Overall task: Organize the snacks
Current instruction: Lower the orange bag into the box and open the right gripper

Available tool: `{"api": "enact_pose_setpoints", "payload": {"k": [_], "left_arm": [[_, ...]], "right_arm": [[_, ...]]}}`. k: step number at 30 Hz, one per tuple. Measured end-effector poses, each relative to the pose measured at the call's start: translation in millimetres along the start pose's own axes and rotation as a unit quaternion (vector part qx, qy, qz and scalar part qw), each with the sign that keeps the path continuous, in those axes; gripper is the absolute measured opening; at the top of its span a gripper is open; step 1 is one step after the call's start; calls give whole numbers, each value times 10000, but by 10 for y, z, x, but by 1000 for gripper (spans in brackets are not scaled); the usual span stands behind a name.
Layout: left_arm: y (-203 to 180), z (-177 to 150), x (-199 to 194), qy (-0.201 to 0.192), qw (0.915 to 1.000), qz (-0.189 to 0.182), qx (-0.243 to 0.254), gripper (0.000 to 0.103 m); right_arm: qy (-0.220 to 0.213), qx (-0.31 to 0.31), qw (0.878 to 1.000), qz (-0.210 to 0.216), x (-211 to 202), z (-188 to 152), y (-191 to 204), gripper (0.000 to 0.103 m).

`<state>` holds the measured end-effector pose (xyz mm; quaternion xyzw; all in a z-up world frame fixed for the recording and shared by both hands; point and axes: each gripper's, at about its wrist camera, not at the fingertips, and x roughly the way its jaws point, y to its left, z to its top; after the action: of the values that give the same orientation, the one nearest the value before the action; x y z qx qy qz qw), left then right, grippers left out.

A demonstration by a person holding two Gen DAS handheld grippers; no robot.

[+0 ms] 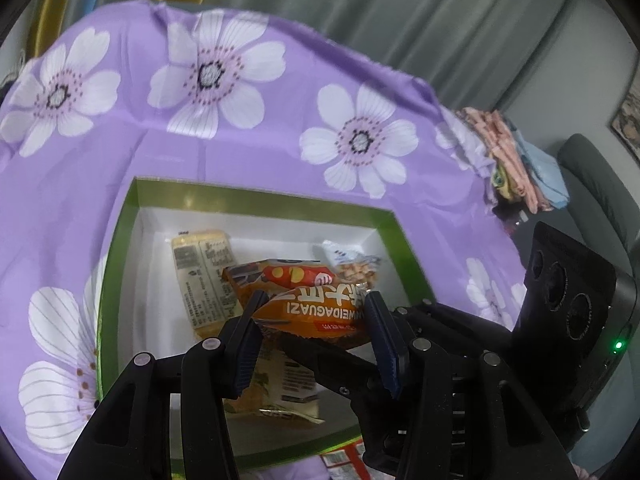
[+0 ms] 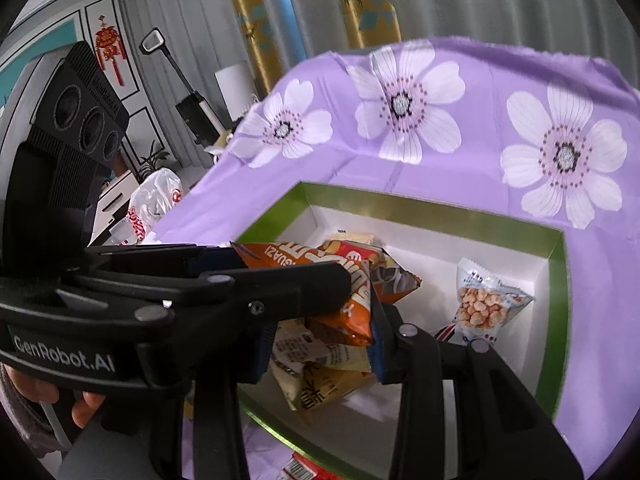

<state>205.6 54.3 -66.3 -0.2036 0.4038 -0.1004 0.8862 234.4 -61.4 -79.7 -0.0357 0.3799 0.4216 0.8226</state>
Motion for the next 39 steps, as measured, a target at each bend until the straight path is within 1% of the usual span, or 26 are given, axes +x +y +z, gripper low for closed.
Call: {"api": "enact_pose_setpoints", "payload": {"k": [5, 11, 16, 21, 22, 23, 24, 26, 28, 30, 32, 36, 39], "left_arm": [[36, -15, 73, 131, 9999, 79, -52, 50], [32, -32, 90, 186, 9997, 158, -12, 50], [18, -38, 80, 212, 9995, 221, -76, 50], [-21, -52, 75, 231, 9990, 393, -3, 50], [-23, -57, 71, 245, 9989, 412, -5, 50], [-20, -59, 70, 258, 9987, 433, -19, 51], [-14, -63, 71, 280, 9985, 476, -37, 53], [1, -78, 72, 325, 9974, 638, -76, 67], [10, -98, 58, 335, 9963, 784, -91, 71], [10, -114, 25, 324, 9958, 845, -102, 72], [-2, -123, -32, 281, 9951, 949, -78, 82], [-66, -150, -177, 147, 9938, 1098, 39, 84], [-123, -162, -297, 28, 9929, 1181, 111, 87]], "right_arm": [[179, 102, 9998, -10, 101, -25, -28, 39], [275, 163, 9995, -11, 96, -34, -43, 41], [326, 199, 9993, -27, 71, -55, -22, 41], [394, 290, 9988, -21, 79, -88, -17, 44], [403, 305, 9987, -18, 76, -93, -15, 46], [402, 321, 9987, -26, 66, -96, -11, 49], [395, 335, 9987, -29, 52, -99, -7, 54], [396, 353, 9986, -68, 36, -101, -1, 59], [399, 326, 9986, -149, 1, -112, 21, 63], [404, 283, 9985, -242, -41, -128, 42, 70], [374, 237, 9984, -343, -109, -142, 58, 73], [282, 245, 9982, -460, -279, -176, 56, 78], [175, 232, 9979, -576, -434, -214, 70, 78]]}}
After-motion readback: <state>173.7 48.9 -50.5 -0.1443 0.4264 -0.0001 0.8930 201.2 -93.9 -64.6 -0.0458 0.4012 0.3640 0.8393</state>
